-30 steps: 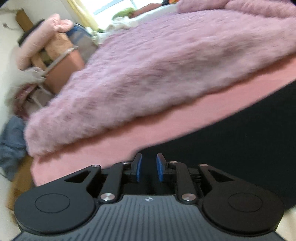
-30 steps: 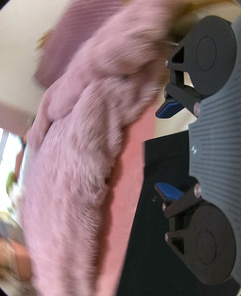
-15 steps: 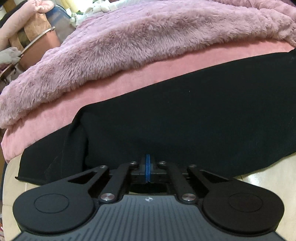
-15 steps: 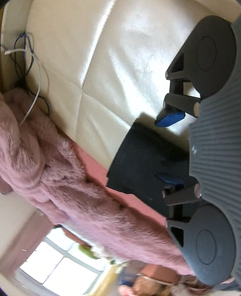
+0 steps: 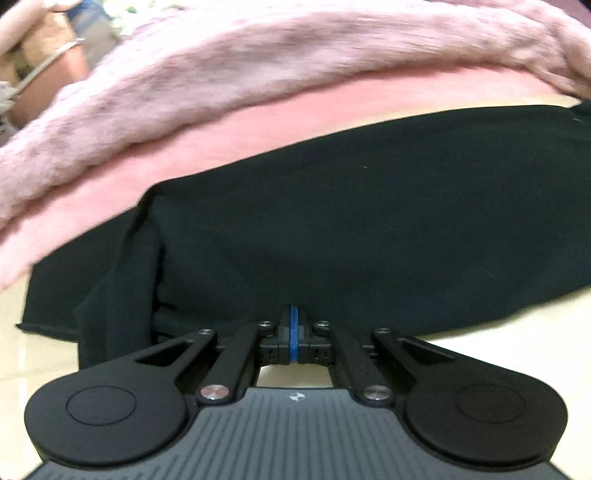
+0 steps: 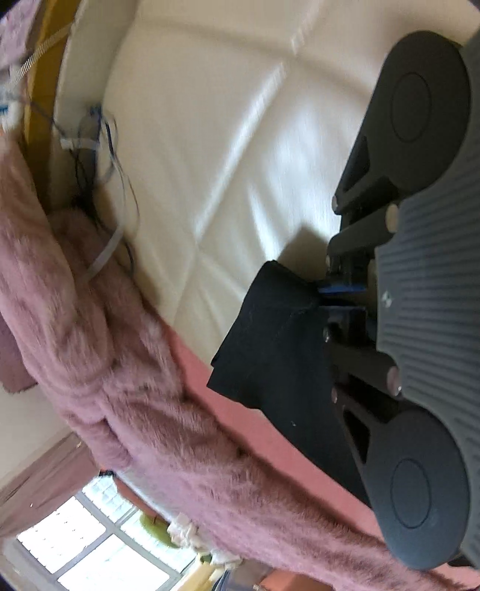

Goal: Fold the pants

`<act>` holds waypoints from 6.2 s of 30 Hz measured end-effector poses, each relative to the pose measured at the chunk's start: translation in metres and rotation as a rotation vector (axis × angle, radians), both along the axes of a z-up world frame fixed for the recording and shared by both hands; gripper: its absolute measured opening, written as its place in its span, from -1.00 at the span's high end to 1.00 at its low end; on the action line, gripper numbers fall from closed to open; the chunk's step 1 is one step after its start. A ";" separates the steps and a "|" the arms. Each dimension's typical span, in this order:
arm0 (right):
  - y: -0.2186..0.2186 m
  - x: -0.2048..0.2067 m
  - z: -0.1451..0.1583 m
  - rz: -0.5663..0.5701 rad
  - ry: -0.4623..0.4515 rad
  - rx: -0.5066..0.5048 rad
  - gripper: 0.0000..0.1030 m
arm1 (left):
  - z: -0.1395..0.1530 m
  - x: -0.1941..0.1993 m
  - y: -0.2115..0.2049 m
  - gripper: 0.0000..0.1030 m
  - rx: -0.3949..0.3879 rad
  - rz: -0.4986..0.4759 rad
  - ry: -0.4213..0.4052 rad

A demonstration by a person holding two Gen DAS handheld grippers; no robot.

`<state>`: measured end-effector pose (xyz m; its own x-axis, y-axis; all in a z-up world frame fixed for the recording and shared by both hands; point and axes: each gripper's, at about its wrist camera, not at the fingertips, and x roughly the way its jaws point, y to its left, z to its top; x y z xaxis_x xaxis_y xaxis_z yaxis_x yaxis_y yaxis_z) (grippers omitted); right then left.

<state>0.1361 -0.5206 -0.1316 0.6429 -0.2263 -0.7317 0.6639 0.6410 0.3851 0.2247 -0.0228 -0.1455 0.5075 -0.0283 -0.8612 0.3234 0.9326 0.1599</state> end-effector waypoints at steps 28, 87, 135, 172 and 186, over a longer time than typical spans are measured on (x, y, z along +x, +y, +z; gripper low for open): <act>0.099 -0.037 0.083 0.486 0.055 -0.328 0.39 | 0.042 -0.149 0.048 -0.01 -0.160 0.073 -0.026; 0.267 0.174 -0.006 1.333 0.069 -0.549 0.50 | 0.029 0.104 0.234 0.94 -0.113 0.352 0.239; 0.265 0.092 0.006 0.974 0.106 -0.440 0.57 | 0.014 -0.011 0.300 0.43 -0.753 0.837 0.050; 0.252 0.056 0.002 0.891 0.164 -0.401 0.54 | -0.018 -0.044 0.291 0.21 -0.884 1.067 -0.096; 0.232 0.029 0.010 0.874 0.208 -0.431 0.54 | 0.008 -0.054 0.298 0.95 -0.747 1.106 -0.238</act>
<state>0.1650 -0.2882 -0.1213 0.5790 -0.0073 -0.8153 -0.0801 0.9946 -0.0657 0.1703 0.2752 -0.1377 0.7023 0.0692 -0.7085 -0.6097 0.5722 -0.5485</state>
